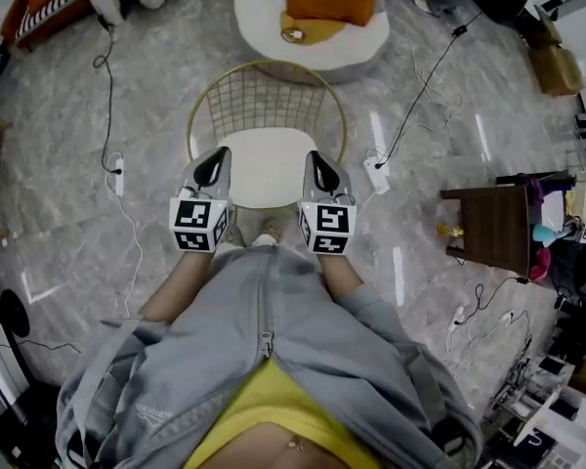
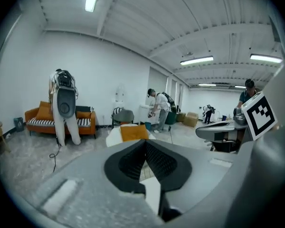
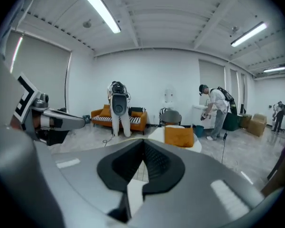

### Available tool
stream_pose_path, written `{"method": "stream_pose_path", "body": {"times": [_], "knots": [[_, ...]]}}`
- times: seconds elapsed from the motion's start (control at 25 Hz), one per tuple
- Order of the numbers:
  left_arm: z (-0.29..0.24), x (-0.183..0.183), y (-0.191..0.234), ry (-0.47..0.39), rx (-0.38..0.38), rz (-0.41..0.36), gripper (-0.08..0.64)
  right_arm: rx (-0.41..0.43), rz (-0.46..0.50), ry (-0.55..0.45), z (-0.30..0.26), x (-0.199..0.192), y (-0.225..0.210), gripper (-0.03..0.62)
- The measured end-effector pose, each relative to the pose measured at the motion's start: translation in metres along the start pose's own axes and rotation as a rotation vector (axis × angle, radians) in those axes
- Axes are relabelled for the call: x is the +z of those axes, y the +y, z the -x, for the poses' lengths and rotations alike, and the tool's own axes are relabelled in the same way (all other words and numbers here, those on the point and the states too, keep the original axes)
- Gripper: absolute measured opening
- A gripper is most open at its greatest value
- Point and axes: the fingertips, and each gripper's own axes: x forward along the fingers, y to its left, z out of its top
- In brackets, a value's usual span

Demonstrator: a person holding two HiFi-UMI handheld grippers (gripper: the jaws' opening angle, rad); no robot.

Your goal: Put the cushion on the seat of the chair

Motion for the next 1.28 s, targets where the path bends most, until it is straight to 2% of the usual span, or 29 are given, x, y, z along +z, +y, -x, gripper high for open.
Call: {"method": "stream_pose_path", "body": {"times": [0.16, 0.36, 0.6, 0.72, 0.84, 1.28], "knots": [[0.021, 0.062, -0.001, -0.146, 0.013, -0.018, 0.006, -0.017, 0.006, -0.140, 0.016, 0.067, 0.002, 0.000], [0.043, 0.126, -0.005, -0.282, 0.039, -0.060, 0.006, -0.033, 0.055, -0.292, 0.042, 0.133, 0.002, -0.001], [0.066, 0.172, -0.017, -0.357, 0.047, -0.098, 0.006, -0.020, 0.104, -0.389, 0.073, 0.181, 0.009, 0.000], [0.067, 0.178, -0.017, -0.350, 0.050, -0.104, 0.006, 0.003, 0.128, -0.377, 0.070, 0.187, 0.016, -0.002], [0.061, 0.167, -0.018, -0.319, 0.047, -0.095, 0.006, 0.016, 0.086, -0.348, 0.064, 0.177, 0.012, -0.002], [0.053, 0.150, -0.011, -0.292, 0.044, -0.090, 0.006, 0.043, 0.069, -0.319, 0.062, 0.164, 0.006, -0.002]]}}
